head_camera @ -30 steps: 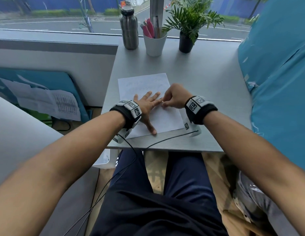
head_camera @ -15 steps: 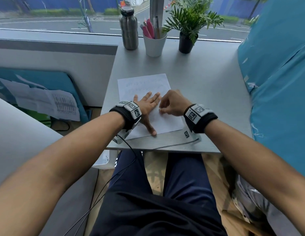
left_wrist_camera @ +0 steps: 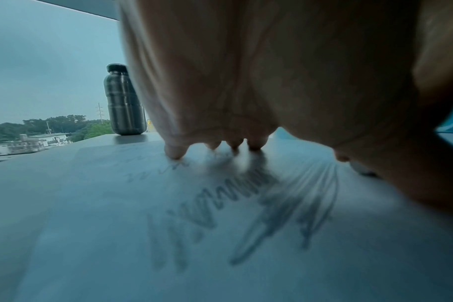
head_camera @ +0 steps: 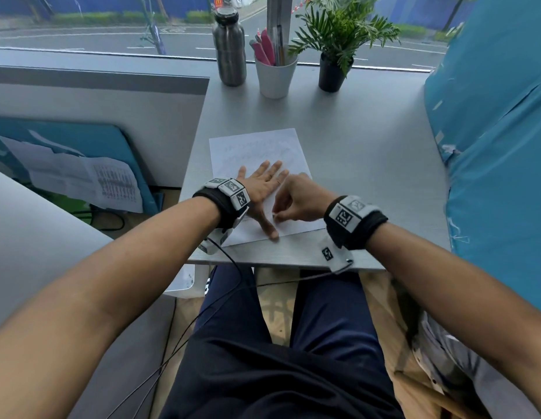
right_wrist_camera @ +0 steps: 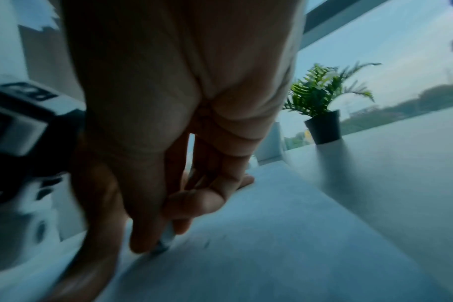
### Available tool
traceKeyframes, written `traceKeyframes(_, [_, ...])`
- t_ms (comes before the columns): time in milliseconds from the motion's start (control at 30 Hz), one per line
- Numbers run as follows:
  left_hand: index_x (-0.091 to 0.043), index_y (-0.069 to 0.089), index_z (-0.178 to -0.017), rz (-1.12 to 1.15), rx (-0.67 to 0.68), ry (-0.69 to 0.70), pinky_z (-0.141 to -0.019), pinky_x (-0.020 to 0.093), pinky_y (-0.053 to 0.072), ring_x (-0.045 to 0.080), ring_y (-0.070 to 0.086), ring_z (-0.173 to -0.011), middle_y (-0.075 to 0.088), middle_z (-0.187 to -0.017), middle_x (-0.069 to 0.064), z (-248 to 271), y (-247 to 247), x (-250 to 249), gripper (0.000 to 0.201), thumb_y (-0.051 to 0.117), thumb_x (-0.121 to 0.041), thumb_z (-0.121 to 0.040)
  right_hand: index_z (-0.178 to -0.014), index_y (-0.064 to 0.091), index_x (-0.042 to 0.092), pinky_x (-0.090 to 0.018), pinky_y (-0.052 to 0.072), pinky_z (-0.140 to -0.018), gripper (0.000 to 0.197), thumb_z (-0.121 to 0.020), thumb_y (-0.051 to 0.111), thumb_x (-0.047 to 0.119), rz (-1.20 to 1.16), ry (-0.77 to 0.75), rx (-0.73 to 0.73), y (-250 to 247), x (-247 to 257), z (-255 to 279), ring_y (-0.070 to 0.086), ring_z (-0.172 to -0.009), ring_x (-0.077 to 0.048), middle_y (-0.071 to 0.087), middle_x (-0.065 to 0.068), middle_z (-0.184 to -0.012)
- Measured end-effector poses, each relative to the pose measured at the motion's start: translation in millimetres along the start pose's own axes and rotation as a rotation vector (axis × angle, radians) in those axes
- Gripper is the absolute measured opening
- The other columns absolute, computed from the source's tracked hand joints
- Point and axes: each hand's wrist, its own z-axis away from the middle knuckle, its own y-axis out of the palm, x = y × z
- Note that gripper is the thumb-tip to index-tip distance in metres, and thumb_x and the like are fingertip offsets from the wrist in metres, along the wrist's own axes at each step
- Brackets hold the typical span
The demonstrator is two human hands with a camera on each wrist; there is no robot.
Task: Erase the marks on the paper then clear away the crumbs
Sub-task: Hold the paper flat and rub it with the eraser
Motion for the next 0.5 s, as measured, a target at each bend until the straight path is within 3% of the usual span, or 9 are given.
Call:
traceKeyframes(100, [-0.033,-0.027,-0.15,-0.005,-0.007,-0.014,-0.114,0.062,-0.014,0.02,-0.031,-0.144,-0.038,-0.155,0.0,-1,1,1,0.162,0.078,-0.081,-0.035,-0.076,0.079,0.011,-0.017,0.042,-0.058,0.01,-0.071,0.082,0.019,-0.034,0.082,-0.14,-22,-17,-17,0.055,-0.049,0.001,0.072,-0.001,-0.066])
traceKeyframes(200, [-0.033,-0.026,-0.15,-0.01,-0.012,-0.027,-0.114,0.062,-0.013,0.02,-0.03,-0.144,-0.038,-0.155,0.001,0,0,-1,0.162,0.081,-0.077,-0.037,-0.076,0.078,0.01,-0.024,0.051,-0.068,0.01,-0.072,0.08,0.018,0.007,0.13,-0.221,-27,-17,-19,0.057,-0.055,-0.005,0.07,-0.001,-0.065])
traceKeyframes(300, [-0.03,-0.029,-0.148,-0.024,0.004,-0.035,-0.114,0.061,-0.015,0.02,-0.034,-0.142,-0.041,-0.153,0.0,-2,0,-1,0.163,0.078,-0.081,-0.035,-0.075,0.078,0.012,-0.01,0.048,-0.058,0.008,-0.071,0.083,0.015,-0.032,0.055,-0.043,-5,1,-2,0.058,-0.048,0.006,0.066,0.01,-0.06])
traceKeyframes(367, [-0.031,-0.031,-0.147,-0.028,0.007,-0.04,-0.113,0.06,-0.017,0.019,-0.035,-0.142,-0.043,-0.152,0.0,-2,1,0,0.165,0.074,-0.085,-0.031,-0.076,0.078,0.014,-0.005,0.043,-0.054,0.008,-0.071,0.083,0.017,-0.021,0.02,0.023,3,3,2,0.058,-0.048,0.009,0.069,0.01,-0.063])
traceKeyframes(500, [-0.032,-0.028,-0.148,-0.016,-0.002,-0.032,-0.114,0.061,-0.014,0.02,-0.032,-0.144,-0.039,-0.154,0.001,0,-1,-2,0.163,0.079,-0.079,-0.036,-0.078,0.079,0.013,-0.009,0.04,-0.056,0.012,-0.072,0.082,0.023,-0.019,0.109,-0.177,-21,-17,-20,0.059,-0.053,-0.001,0.075,-0.001,-0.072])
